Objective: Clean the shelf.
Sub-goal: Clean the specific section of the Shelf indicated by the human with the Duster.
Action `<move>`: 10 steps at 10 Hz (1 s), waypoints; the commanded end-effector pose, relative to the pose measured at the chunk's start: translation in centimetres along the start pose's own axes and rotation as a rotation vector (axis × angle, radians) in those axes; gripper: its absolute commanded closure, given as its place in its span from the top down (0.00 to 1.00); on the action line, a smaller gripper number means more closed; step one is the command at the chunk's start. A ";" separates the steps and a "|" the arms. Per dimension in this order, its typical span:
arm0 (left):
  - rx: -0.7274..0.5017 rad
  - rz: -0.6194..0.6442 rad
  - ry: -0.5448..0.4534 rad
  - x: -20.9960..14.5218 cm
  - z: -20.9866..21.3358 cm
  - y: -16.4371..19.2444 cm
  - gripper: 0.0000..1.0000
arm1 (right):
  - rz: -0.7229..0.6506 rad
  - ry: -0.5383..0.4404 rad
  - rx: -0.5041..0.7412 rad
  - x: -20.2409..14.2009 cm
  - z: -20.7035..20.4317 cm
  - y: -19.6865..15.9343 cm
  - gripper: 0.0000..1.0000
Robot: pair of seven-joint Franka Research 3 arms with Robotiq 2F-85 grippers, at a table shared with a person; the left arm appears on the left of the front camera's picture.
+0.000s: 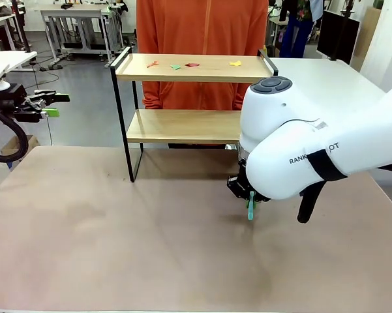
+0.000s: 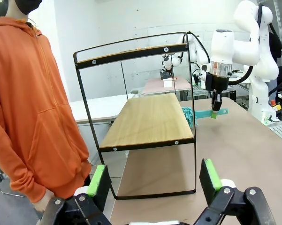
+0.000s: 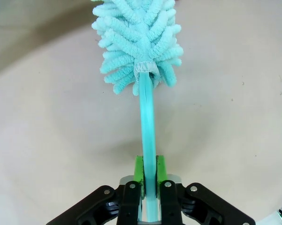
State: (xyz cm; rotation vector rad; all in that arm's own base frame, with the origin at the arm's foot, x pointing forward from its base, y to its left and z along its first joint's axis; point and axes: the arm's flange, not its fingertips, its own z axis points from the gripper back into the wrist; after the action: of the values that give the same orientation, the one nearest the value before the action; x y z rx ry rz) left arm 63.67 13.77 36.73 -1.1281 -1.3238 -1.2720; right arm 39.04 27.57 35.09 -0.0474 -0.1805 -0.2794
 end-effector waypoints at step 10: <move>-0.008 -0.011 0.017 0.2 -0.1 -0.3 1.00 | 0.265 0.005 0.306 -1.7 5.2 -4.6 0.13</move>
State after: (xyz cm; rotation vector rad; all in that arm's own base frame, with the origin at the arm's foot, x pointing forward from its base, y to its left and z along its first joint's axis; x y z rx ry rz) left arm 63.67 13.76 36.71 -1.1283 -1.3237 -1.2718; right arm 36.55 26.22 39.51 0.1783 -0.1755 -0.0603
